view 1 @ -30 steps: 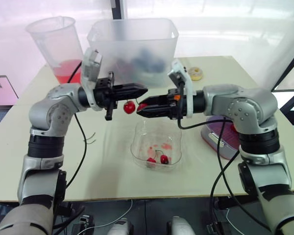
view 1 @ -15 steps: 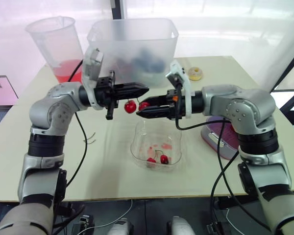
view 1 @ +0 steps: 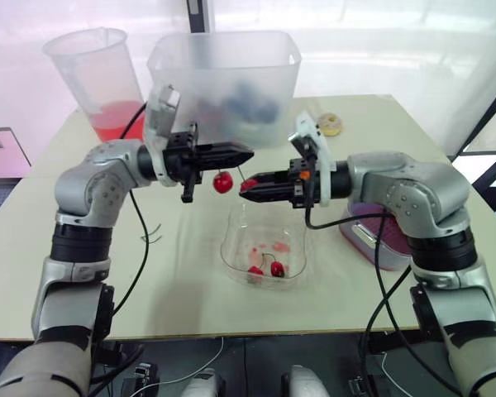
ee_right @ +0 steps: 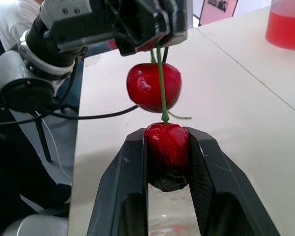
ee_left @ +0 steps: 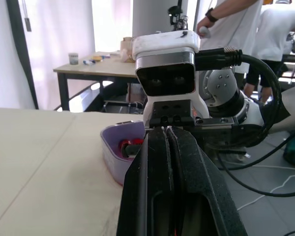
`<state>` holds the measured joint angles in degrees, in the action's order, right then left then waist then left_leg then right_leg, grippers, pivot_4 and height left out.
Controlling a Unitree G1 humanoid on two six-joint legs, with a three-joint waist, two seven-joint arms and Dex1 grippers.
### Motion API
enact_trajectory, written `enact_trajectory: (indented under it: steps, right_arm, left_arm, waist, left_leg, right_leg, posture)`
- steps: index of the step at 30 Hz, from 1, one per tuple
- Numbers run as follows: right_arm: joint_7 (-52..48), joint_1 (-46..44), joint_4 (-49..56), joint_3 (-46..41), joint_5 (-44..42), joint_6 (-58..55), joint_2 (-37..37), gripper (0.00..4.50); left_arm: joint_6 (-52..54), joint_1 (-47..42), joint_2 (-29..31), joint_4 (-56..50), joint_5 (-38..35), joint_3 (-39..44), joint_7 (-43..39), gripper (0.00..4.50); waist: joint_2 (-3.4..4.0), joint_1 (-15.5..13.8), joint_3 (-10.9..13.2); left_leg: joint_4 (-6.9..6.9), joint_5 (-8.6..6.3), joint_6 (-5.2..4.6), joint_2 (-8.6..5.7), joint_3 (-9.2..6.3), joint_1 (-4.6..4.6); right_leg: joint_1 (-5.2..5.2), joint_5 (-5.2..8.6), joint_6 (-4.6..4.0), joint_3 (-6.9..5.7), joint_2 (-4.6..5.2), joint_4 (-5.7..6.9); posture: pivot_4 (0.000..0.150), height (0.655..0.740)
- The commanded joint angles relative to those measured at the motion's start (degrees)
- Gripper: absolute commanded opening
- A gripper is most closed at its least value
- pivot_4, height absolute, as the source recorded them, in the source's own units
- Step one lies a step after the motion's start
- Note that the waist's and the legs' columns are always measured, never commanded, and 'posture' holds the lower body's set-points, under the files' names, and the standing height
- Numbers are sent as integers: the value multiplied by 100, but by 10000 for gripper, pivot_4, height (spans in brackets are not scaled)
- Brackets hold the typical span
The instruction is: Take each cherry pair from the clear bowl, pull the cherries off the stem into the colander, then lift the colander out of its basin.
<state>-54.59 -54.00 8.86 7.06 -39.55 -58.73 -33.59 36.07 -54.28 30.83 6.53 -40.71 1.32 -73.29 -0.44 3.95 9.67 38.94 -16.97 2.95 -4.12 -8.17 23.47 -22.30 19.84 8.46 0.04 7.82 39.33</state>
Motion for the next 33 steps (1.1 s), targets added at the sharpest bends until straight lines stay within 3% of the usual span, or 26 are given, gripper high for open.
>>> enact_trajectory:
  steps: [1, 14, 20, 23, 27, 33]
  right_arm:
    - [-90, 286, 107, 110, 133, 0, -235, 10372]
    - [-17, 918, 632, -355, -138, -302, -746, 10372]
    - [-193, 1143, 888, -1100, -241, -482, -1961, 10372]
    - [-310, 1166, 553, -1285, 146, -269, -2894, 10372]
    - [-321, 1476, 150, -836, 1240, 540, -3988, 10372]
    - [-181, 2215, -372, -624, 1866, 1321, -3744, 10372]
  left_arm:
    - [-120, -292, 57, -136, -176, 321, -55, 0]
    - [-68, -380, -9, 42, -233, 315, -226, 0]
    - [-106, -282, -19, 41, -227, 347, -244, 0]
    - [-92, -165, -7, -17, -253, 383, -206, 0]
    - [-62, 77, -1, -115, -314, 418, -195, 0]
    - [-58, 134, -21, -209, -311, 428, -14, 0]
  waist:
    - [0, -2, 0]
    - [0, -14, 0]
    - [-1, -110, 1]
    - [-1, -138, 1]
    - [-2, -139, 1]
    - [-2, -116, 2]
  left_leg:
    - [0, 0, 0, 0, 0, 0]
    - [1, 0, 0, 0, 0, 0]
    - [3, 0, 0, -3, 3, 1]
    - [3, 0, -1, -3, 9, 0]
    - [2, -1, -2, -5, 22, 0]
    - [2, -1, -1, 2, 32, 0]
  right_leg:
    - [0, 0, 0, 0, 0, 0]
    - [2, 0, 0, 0, 0, -3]
    - [6, 0, 0, 0, 3, -8]
    - [6, 0, 0, 0, 2, -10]
    - [6, 0, 0, 1, 1, -11]
    - [6, 0, 0, 1, -4, -8]
  posture:
    - [1500, 7400]
    - [1500, 7400]
    - [1500, 7400]
    - [1500, 7400]
    - [1500, 7400]
    - [1500, 7400]
